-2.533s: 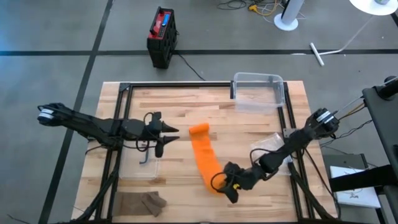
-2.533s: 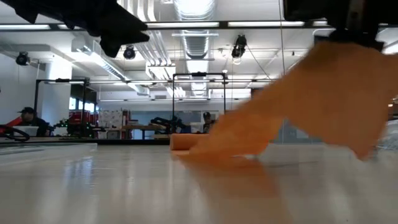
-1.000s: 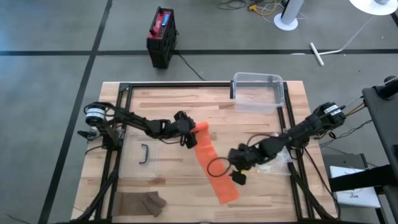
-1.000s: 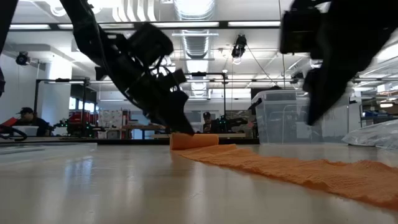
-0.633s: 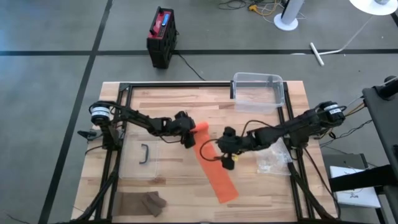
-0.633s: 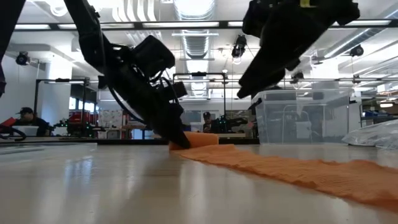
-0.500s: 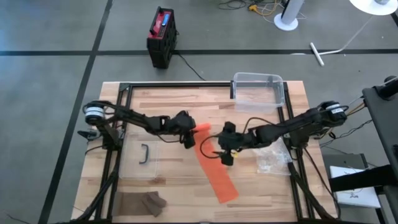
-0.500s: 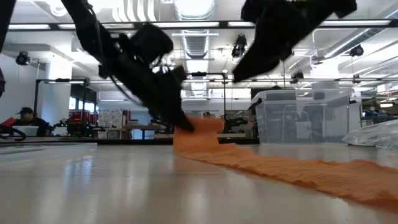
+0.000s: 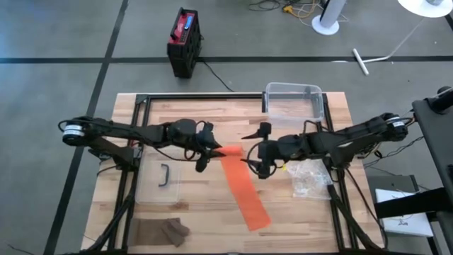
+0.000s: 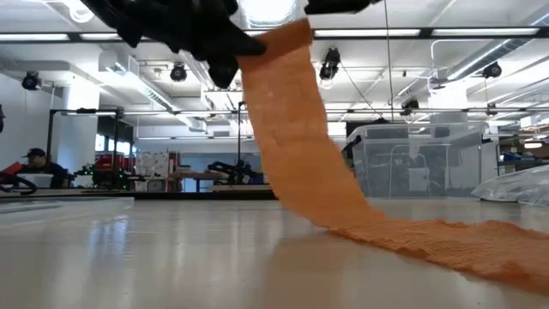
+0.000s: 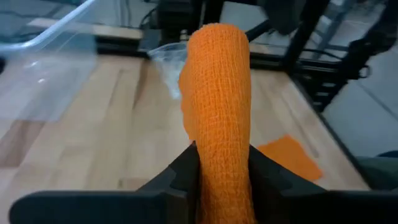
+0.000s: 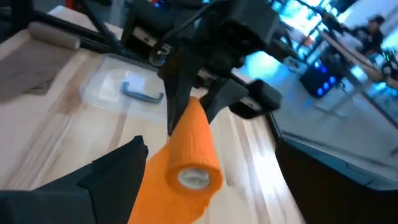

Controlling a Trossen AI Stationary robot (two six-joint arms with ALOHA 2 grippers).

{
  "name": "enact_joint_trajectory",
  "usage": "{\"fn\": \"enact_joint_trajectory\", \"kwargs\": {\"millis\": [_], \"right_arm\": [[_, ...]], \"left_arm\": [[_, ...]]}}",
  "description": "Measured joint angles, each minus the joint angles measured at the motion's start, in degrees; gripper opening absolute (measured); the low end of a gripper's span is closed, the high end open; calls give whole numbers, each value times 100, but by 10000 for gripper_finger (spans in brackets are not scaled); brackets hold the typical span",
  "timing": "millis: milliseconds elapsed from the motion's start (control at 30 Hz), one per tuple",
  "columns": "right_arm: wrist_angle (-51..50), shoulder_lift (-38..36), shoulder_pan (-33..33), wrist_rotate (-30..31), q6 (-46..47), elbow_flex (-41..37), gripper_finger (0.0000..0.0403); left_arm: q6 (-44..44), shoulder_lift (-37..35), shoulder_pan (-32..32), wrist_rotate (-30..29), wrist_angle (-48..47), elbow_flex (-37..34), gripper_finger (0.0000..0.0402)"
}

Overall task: Roll bandage
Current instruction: Roll the orange bandage

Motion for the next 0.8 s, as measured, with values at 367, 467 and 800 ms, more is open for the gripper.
{"fn": "enact_joint_trajectory", "kwargs": {"millis": [367,467,800], "right_arm": [[-129,917,117,-276,-810,687,344],[-122,958,189,-270,-1046,840,323],[-166,990,359,249,-1678,1134,192]], "left_arm": [[102,-22,-252,355,-1290,945,66],[99,-22,-331,353,-1672,1176,73],[129,-30,-570,326,-2256,1800,75]]}}
